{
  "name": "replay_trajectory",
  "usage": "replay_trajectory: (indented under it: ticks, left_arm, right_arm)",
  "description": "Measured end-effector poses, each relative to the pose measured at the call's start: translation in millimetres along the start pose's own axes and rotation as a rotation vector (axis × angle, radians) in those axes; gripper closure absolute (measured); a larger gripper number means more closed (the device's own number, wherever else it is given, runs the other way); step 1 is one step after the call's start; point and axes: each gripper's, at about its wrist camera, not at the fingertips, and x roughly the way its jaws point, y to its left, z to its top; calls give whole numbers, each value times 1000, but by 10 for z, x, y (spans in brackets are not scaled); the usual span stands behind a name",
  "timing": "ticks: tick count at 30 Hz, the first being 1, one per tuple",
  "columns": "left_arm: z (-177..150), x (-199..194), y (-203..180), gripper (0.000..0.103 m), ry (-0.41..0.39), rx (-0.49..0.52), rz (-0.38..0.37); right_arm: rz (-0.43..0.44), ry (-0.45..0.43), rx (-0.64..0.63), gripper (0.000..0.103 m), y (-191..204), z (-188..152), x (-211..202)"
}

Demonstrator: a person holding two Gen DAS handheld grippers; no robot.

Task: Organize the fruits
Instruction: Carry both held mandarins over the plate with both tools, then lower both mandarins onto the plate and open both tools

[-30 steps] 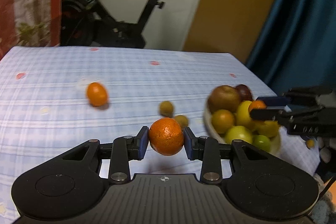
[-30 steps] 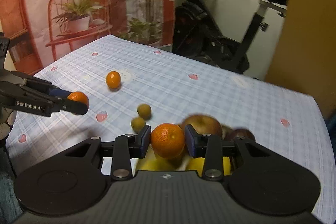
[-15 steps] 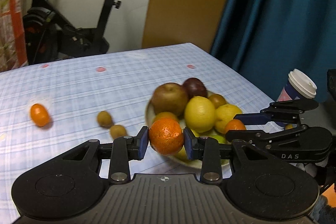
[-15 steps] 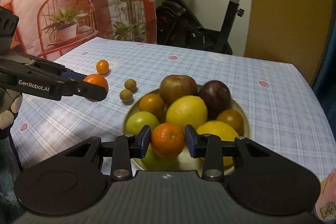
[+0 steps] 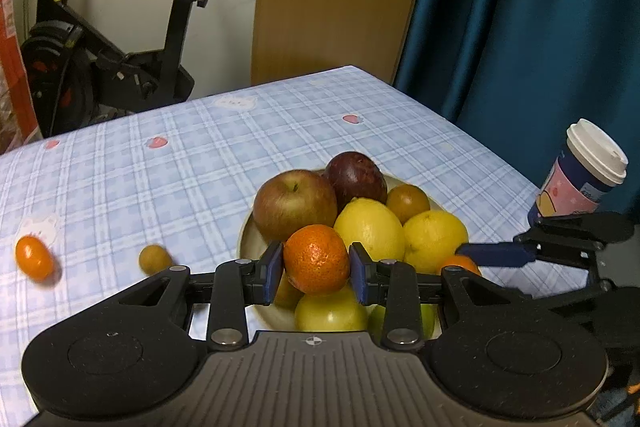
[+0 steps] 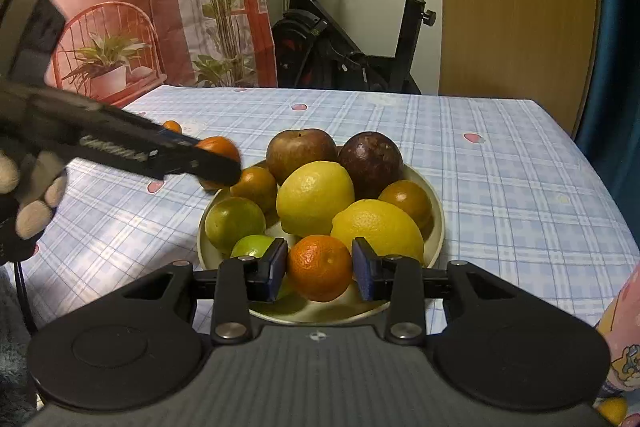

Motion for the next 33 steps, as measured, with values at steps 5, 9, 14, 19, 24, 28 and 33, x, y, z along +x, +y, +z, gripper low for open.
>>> replay_trajectory:
  ticks: [5,9,14,19,24,28,33]
  left_arm:
    - [24,117,-69,66,14,24,11]
    - [23,148,-75,66,24,33,16]
    - [34,168,-66,65,25,37,17]
    - [38,185,-75,65,24,41,17]
    - [38,188,-75,65,26,40,16]
    - [41,192,-82,65,30,41,13]
    - [33,161,-86,53,23,42,20]
  right_arm:
    - [6,-7,-20,65,32,-24,-2]
    - [7,-7,-34,65,66,-41,9]
    - [20,-5,-18,65,70,-70,17]
    - [19,-8,8,65,26,-90,9]
    - [16,-10,21,65,27,-102,-1]
    - [11,-11,29,65,36,-98,-3]
    - [8,-10,38,64,25,-92,1]
